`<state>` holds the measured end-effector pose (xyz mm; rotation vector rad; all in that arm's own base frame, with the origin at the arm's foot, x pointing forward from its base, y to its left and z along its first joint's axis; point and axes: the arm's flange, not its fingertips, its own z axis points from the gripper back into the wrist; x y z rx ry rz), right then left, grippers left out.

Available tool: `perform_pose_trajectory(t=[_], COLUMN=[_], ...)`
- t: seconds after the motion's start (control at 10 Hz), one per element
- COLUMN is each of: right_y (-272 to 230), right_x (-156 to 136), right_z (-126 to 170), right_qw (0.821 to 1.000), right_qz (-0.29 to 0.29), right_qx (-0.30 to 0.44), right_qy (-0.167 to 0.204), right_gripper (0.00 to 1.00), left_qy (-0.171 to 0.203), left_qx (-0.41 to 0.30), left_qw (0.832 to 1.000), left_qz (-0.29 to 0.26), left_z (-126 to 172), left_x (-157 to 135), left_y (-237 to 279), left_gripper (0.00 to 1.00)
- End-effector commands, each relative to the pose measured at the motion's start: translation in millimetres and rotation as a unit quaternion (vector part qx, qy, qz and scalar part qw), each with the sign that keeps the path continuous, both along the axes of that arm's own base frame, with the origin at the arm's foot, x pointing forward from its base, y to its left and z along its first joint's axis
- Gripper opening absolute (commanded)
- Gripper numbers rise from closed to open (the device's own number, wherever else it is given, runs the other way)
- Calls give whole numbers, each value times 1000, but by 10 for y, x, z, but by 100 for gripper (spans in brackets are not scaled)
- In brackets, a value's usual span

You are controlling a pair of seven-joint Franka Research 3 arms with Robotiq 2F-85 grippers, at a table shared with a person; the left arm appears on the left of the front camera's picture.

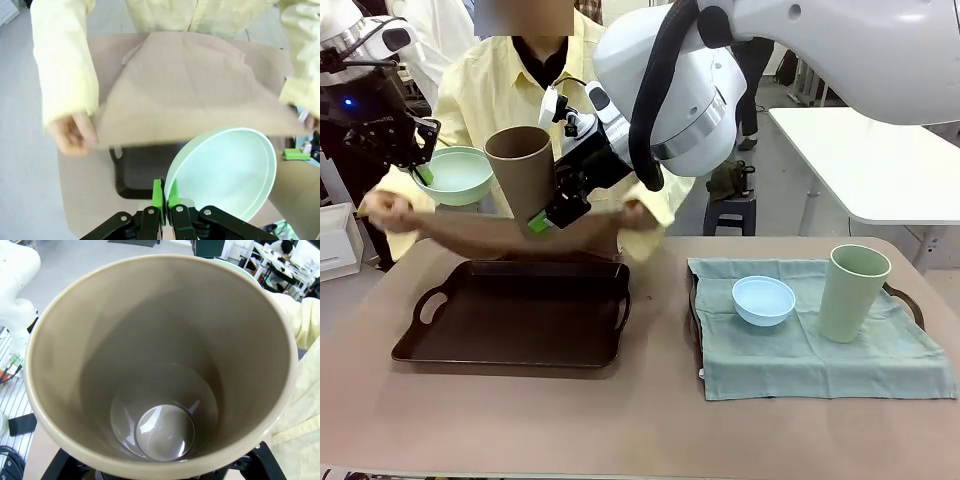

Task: Set up a tray with a mat and arrange the tableware.
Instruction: Place the Picnic Bowl and Reusable plastic cup back onto the Handle tray in front of the human's position.

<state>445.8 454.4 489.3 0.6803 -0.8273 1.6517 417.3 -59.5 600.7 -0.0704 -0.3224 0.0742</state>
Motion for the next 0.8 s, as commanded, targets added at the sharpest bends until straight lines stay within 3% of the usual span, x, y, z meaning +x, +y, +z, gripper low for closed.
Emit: perform_pose_trajectory(t=[0.0,0.7], right_y=[10,10], right_x=[11,11], right_z=[12,12], right_qw=[1000,1000], right_qz=[5,5], right_qx=[3,3], right_qy=[-1,-1], right_gripper=[22,22], left_qy=[-8,-8], left_qx=[1,1], left_qw=[1000,1000], left_qz=[-6,-6], left_z=[6,6], left_x=[25,25], left_y=[-11,-11], left_gripper=[0,0])
